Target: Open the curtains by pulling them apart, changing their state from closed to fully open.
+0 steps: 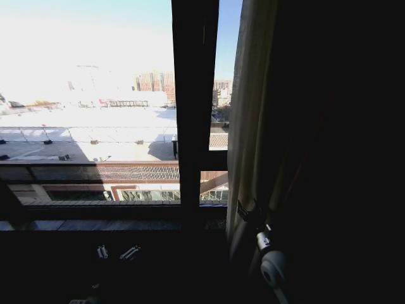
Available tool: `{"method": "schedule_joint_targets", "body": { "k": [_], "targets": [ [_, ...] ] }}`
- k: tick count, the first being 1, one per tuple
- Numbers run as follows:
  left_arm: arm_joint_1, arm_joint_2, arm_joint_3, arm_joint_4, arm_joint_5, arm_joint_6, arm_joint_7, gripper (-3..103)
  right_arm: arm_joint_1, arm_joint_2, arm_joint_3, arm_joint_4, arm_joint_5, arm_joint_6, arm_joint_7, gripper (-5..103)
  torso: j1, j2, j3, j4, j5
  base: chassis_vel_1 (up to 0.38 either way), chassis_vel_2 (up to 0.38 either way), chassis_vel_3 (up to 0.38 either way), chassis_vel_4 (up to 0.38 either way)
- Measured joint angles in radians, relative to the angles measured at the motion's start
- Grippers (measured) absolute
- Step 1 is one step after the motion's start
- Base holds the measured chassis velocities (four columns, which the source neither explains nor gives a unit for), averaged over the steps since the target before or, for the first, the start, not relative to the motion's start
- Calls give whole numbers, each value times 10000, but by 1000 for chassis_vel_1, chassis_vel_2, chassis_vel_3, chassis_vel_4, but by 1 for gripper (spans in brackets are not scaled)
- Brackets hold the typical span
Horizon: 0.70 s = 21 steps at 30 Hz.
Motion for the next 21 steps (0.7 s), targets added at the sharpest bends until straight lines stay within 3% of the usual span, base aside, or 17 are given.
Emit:
{"method": "schedule_joint_targets", "body": {
  "k": [2, 9, 21],
  "targets": [
    [-115, 31, -14, -121, -55, 271, -131, 100, -31, 82, 2, -28, -198, 161, 32, 96, 0, -1, 0, 3, 1, 0, 0, 0, 0],
    [-267, 111, -6, -465, -148, 1094, -409, 100, -38, 159, -1, -48, -616, 209, -161, 100, 0, -1, 1, 1, 3, 22, 20, -26, -25],
    [-91, 181, -140, -654, -130, 1205, -551, 100, -412, 292, -57, 383, -856, 196, -455, 100, 0, -1, 1, 3, -2, 191, 185, -190, -184]
  ]
}}
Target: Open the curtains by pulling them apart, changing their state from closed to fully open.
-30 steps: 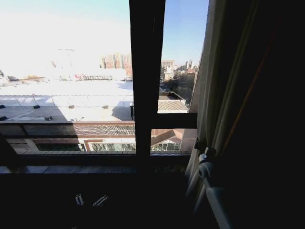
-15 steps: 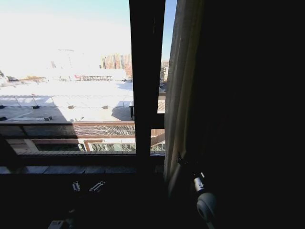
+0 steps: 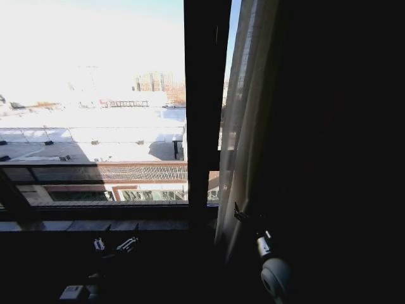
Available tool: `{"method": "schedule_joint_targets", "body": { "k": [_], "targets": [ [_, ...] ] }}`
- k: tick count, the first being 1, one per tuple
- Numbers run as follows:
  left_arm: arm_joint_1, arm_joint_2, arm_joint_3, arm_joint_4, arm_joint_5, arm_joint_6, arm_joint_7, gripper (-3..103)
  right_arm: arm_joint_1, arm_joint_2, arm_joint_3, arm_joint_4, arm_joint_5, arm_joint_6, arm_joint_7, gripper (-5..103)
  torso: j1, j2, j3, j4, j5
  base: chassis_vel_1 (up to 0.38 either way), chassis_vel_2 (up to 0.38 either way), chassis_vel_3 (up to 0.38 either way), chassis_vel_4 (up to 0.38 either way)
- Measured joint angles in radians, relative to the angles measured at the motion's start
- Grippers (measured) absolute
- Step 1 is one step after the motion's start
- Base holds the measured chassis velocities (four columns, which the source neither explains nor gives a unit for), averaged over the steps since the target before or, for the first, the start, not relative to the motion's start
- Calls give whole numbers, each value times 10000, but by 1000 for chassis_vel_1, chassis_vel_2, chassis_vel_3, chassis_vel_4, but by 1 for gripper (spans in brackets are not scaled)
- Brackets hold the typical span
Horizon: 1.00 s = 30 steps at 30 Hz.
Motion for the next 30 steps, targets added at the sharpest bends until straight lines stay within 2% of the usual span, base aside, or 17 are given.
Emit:
{"method": "schedule_joint_targets", "body": {
  "k": [9, 30],
  "targets": [
    [31, 51, 31, 4, 4, -126, 28, 100, -259, 47, -100, 110, -336, 0, -32, 100, 1, 0, 1, -4, 5, 301, 314, -312, -318],
    [430, 74, 72, 81, -46, -995, 297, 100, -555, 79, -374, 182, -1010, 91, -348, 100, 2, -1, 1, -3, 4, 360, 363, -356, -352]
  ]
}}
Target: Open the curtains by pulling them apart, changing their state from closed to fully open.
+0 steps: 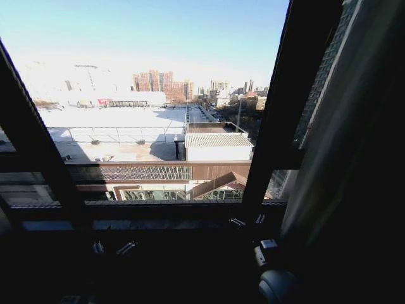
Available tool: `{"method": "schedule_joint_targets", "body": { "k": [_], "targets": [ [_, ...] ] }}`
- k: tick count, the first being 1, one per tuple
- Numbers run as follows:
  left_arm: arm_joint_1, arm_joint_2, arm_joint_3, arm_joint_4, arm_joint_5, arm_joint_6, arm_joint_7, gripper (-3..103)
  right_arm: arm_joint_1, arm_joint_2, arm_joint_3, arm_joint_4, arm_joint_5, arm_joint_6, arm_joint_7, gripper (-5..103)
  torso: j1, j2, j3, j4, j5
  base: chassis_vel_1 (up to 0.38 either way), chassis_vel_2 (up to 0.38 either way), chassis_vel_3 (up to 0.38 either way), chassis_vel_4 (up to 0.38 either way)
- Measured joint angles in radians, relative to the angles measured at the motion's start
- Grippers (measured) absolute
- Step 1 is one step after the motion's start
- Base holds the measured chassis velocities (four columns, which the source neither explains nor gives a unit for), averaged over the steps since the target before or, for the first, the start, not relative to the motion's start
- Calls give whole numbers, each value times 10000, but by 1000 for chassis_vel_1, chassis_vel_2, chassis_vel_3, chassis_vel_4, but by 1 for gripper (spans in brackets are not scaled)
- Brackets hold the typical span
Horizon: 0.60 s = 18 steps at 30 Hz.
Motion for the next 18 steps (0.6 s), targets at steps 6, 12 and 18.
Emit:
{"method": "schedule_joint_targets", "body": {
  "k": [6, 12, 18],
  "targets": [
    [27, -110, 13, 3, 20, -55, 27, 100, 49, -125, -100, -138, -13, 174, -44, 100, -2, 1, -2, 0, 0, 353, 372, -344, -367],
    [96, -146, -17, -13, 33, -98, 34, 100, 138, -160, -161, -174, 16, 176, -48, 100, -2, 1, -2, 1, 0, 341, 386, -326, -387],
    [202, -242, 6, -21, 79, -241, 162, 100, 136, -161, -187, -205, 35, 256, -132, 100, -1, 0, -1, 0, -1, 310, 388, -310, -407]
  ]
}}
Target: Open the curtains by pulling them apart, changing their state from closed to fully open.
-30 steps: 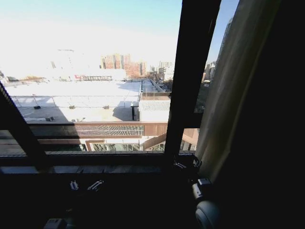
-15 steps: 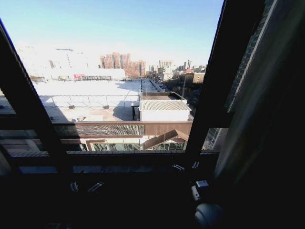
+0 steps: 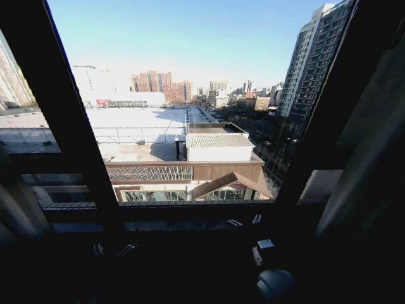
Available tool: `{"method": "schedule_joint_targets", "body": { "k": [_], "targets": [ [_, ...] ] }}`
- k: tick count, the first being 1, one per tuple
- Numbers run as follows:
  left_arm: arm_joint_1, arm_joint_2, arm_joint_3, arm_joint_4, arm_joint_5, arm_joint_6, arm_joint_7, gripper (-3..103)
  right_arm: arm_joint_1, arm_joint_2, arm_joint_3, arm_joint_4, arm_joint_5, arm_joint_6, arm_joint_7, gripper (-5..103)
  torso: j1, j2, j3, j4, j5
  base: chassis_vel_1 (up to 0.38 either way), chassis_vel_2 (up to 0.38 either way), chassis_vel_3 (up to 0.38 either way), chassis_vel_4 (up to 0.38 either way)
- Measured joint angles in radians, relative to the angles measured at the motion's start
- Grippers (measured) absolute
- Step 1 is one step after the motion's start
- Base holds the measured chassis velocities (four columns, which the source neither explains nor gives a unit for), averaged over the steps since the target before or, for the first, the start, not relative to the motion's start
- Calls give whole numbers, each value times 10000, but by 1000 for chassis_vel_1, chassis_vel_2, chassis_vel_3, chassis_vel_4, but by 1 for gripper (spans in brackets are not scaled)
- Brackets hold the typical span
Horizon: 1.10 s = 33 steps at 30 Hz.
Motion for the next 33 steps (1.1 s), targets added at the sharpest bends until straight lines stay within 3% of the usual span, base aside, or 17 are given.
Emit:
{"method": "schedule_joint_targets", "body": {
  "k": [33],
  "targets": [
    [-234, 9, -23, 248, -17, -122, 99, 100, 87, -1, -11, -110, -9, 128, -120, 100, -1, 0, 0, 1, 3, 258, 445, -259, -441]
  ]
}}
